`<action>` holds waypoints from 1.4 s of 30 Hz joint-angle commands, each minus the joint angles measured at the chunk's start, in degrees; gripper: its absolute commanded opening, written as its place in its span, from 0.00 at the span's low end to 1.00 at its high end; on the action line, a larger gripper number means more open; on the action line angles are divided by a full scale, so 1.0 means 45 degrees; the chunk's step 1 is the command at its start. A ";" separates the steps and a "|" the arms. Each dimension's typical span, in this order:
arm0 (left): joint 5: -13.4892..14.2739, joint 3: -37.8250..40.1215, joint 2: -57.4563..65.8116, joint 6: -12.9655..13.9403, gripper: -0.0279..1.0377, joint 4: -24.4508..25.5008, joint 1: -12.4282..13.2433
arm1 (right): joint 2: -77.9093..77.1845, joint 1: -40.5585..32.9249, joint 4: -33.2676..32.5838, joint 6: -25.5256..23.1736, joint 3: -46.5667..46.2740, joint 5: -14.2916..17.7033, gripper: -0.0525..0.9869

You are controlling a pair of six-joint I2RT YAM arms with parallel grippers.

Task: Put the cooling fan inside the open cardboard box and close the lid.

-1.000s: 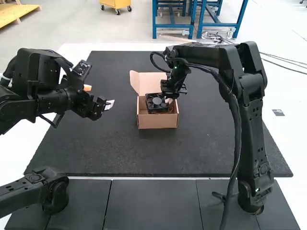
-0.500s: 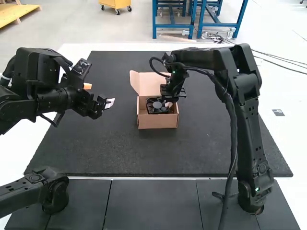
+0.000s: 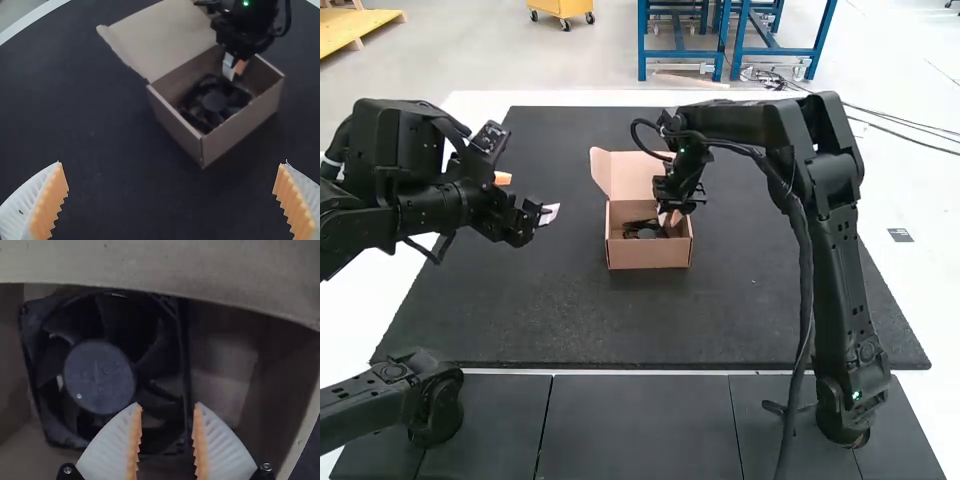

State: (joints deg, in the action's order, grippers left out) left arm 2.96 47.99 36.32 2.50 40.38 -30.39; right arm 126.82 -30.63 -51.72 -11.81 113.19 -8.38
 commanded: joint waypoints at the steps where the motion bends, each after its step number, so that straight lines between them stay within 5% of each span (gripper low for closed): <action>1: -0.0170 -0.0078 -0.0199 -0.0107 0.94 -0.0165 -0.0004 | -0.0175 0.0010 -0.0068 0.0242 0.0316 -0.0169 0.36; 6: -0.0170 -0.0019 -0.0199 -0.0107 0.94 -0.0223 -0.0004 | -0.0644 0.0128 0.0010 0.0184 0.0336 -0.0540 0.37; 13: -0.0150 0.0039 0.0153 -0.0576 0.94 -0.1063 0.0016 | -0.2187 0.0342 0.0244 -0.0285 0.0336 -0.2669 0.64; 18: -0.0150 0.0196 0.0602 -0.1044 0.94 -0.1395 0.0074 | -0.3242 0.0753 0.0049 0.0008 0.0297 -0.2590 0.93; 26: -0.0150 0.0645 0.2008 -0.2119 0.94 -0.2118 0.0074 | -0.4922 0.1573 -0.0849 0.1278 -0.0113 -0.1653 0.93; 32: 0.0025 0.0996 0.3024 -0.3173 0.94 -0.2919 0.0230 | -0.6933 0.1788 0.1377 0.1453 -0.2594 -0.1614 0.93; 38: 0.0045 0.1094 0.3942 -0.4072 0.94 -0.3153 0.1539 | -0.9160 0.1690 0.4658 0.1649 -0.6070 -0.1126 0.92; 42: 0.0045 0.1035 0.4586 -0.4150 0.94 -0.3368 0.2359 | -1.0019 0.1729 0.6944 0.1434 -0.7848 -0.0618 0.92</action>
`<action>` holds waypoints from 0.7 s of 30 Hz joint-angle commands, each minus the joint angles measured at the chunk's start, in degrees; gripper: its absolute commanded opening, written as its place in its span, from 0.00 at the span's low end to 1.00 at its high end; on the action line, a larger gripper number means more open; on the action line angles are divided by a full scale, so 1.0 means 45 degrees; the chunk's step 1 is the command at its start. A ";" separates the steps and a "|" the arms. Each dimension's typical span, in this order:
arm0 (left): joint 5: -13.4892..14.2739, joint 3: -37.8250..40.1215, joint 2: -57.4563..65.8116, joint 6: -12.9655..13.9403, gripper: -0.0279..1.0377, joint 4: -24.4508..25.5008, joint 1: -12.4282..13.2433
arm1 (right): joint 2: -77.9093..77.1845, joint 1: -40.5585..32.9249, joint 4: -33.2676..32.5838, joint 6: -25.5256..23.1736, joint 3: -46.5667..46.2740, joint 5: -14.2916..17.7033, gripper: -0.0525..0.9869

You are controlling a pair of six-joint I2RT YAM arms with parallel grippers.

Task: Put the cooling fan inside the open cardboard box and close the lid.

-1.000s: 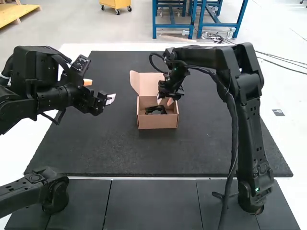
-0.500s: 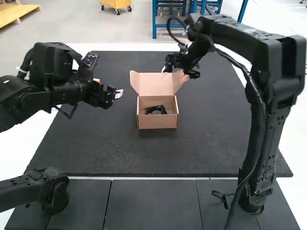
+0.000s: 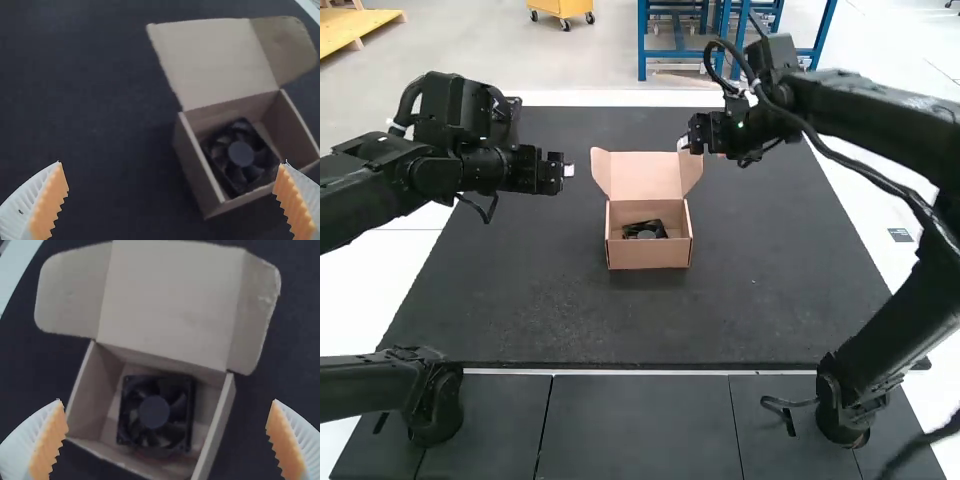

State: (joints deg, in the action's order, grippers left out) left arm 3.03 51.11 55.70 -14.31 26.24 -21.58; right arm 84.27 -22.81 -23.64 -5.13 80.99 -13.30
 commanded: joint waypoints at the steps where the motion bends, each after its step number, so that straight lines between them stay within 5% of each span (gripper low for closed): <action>1: 0.0030 0.0321 0.0454 -0.0395 0.94 -0.0362 0.0519 | -0.0699 0.0029 0.1054 -0.0072 -0.0986 0.0495 0.92; 8: 0.0030 -0.0089 0.1743 -0.0298 0.94 -0.2100 0.0656 | -0.0465 0.0361 0.2870 0.0065 -0.2178 0.0670 0.91; 21: 0.0128 0.0204 0.4067 0.0445 0.94 -0.4054 0.0773 | 0.1156 0.0850 0.3495 -0.0013 -0.1357 0.0495 0.91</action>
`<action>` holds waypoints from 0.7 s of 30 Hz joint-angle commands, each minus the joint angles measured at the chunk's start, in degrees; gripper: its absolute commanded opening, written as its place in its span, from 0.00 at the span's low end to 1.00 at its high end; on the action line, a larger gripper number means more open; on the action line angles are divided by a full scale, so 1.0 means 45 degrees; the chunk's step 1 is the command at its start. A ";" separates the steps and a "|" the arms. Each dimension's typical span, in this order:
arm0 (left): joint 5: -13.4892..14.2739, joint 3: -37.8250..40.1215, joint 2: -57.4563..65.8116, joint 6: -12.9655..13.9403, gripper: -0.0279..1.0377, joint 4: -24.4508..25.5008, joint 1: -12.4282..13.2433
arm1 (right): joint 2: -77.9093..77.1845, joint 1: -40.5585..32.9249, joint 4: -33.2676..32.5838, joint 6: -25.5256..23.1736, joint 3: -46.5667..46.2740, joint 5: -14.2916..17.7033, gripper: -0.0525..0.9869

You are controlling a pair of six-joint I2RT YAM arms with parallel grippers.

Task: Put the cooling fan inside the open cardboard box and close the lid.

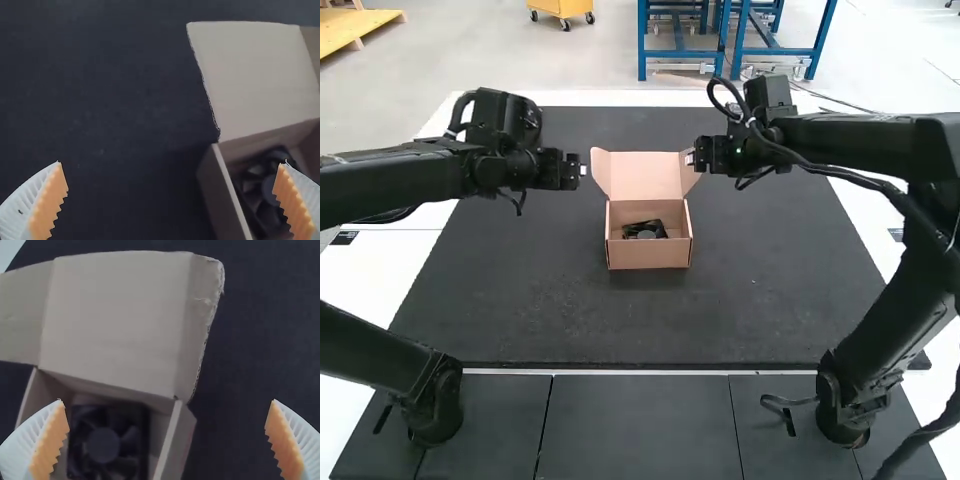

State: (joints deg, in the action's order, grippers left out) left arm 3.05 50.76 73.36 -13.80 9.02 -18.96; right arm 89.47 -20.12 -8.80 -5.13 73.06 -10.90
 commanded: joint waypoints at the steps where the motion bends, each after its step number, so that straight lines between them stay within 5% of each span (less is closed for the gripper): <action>1: 0.0104 0.0301 0.0279 0.0333 0.94 -0.0304 0.0268 | 0.0020 0.0272 0.0295 -0.0091 0.0386 -0.0059 0.91; 21: 0.0143 0.1669 0.2916 0.0509 0.94 -0.2238 0.1186 | 0.2032 0.0584 0.1232 -0.0228 0.2183 -0.0430 0.91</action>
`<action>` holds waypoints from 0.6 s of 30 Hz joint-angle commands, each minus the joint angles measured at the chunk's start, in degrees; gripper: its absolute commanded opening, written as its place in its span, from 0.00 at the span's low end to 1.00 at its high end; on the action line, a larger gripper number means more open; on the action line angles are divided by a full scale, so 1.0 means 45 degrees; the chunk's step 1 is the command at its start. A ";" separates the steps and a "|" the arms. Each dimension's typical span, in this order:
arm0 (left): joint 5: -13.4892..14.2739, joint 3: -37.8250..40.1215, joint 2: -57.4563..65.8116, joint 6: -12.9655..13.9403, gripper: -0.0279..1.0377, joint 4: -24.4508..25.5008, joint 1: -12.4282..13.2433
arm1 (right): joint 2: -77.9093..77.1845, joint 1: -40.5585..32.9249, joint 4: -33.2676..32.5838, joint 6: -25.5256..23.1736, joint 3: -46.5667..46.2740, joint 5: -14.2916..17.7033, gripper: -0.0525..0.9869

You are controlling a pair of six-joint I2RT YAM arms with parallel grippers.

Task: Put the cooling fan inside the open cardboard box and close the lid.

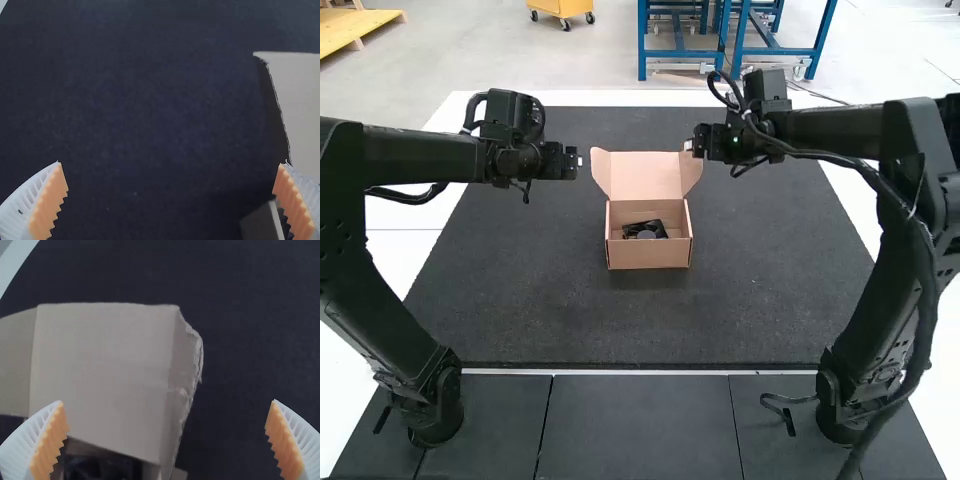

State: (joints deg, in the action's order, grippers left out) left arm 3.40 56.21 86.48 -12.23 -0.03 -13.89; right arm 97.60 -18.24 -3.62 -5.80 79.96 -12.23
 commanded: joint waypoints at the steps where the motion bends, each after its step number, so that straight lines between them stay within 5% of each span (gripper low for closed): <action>1: 0.0065 0.0459 0.0021 0.0159 0.94 -0.0266 0.0059 | 0.0400 0.0167 0.0023 -0.0058 0.0863 -0.0134 0.91; 18: 0.0026 0.0733 0.0900 0.0178 0.94 -0.0813 0.0059 | 0.2002 0.0167 -0.1520 -0.0019 0.3246 -0.0310 0.90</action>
State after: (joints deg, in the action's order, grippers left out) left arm 3.42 56.77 89.54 -12.21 -3.14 -13.89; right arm 106.72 -18.24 -9.80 -5.78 92.58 -12.29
